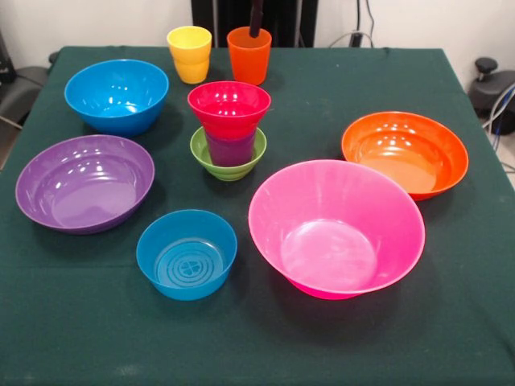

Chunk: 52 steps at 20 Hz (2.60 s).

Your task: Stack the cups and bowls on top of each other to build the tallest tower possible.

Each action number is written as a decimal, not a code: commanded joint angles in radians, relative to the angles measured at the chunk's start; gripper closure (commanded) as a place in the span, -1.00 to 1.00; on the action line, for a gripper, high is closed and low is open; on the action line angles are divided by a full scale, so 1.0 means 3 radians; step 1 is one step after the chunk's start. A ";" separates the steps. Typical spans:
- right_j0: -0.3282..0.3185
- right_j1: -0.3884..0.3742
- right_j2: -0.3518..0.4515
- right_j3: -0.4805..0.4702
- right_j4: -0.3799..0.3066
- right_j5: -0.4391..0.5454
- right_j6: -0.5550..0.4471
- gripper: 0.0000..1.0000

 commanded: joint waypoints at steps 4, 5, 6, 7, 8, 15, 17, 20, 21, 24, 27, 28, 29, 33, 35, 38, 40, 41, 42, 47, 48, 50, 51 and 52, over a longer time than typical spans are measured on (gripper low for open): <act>-0.0051 0.0293 0.0097 -0.0125 0.0108 -0.0162 0.0203 -1.00; -0.0049 0.0301 0.0102 -0.0113 0.0111 -0.0183 0.0204 -1.00; -0.0053 0.0301 0.0095 -0.0129 0.0110 -0.0162 0.0196 -1.00; -0.0023 0.0296 0.0094 -0.0141 0.0118 -0.0152 0.0211 -1.00; -0.0043 0.0284 0.0105 -0.0148 0.0117 -0.0138 0.0184 -1.00; -0.0077 0.0181 0.0135 -0.0351 -0.0110 0.0108 -0.0220 -1.00; -0.0013 0.0175 0.0030 -0.0471 -0.0210 0.0207 -0.0261 -1.00; -0.0084 0.0213 0.0091 -0.0513 -0.0200 0.0108 -0.0309 -1.00; -0.0155 0.0216 0.0165 -0.0540 -0.0224 0.0107 -0.0428 -1.00; -0.0400 0.0222 0.0400 -0.0589 -0.0348 0.0037 -0.0811 -1.00; -0.0466 0.0164 0.0485 -0.0648 -0.0484 0.0212 -0.0984 -1.00; -0.0477 0.0138 0.0495 -0.0654 -0.0516 0.0251 -0.0986 -1.00; -0.0493 0.0108 0.0523 -0.0641 -0.0541 0.0272 -0.0986 -1.00; -0.0707 0.0059 0.0828 -0.0654 -0.0678 0.0372 -0.1286 -1.00; -0.0743 0.0068 0.0923 -0.0693 -0.0797 0.0413 -0.1411 -1.00; -0.0707 0.0071 0.0920 -0.0759 -0.0974 0.0406 -0.1442 -1.00; -0.0741 0.0082 0.0977 -0.0741 -0.1012 0.0347 -0.1434 -1.00; -0.0742 0.0089 0.0989 -0.0746 -0.1028 0.0327 -0.1425 -1.00; -0.0762 0.0082 0.1027 -0.0723 -0.1019 0.0319 -0.1433 -1.00; -0.0712 0.0057 0.1067 -0.0718 -0.1029 0.0386 -0.1452 -1.00; -0.0699 0.0054 0.1066 -0.0730 -0.1046 0.0420 -0.1476 -1.00; -0.0715 0.0041 0.1114 -0.0718 -0.1071 0.0427 -0.1557 -1.00; -0.0739 0.0037 0.1153 -0.0706 -0.1077 0.0427 -0.1602 -1.00; -0.0742 0.0034 0.1165 -0.0703 -0.1090 0.0423 -0.1617 -1.00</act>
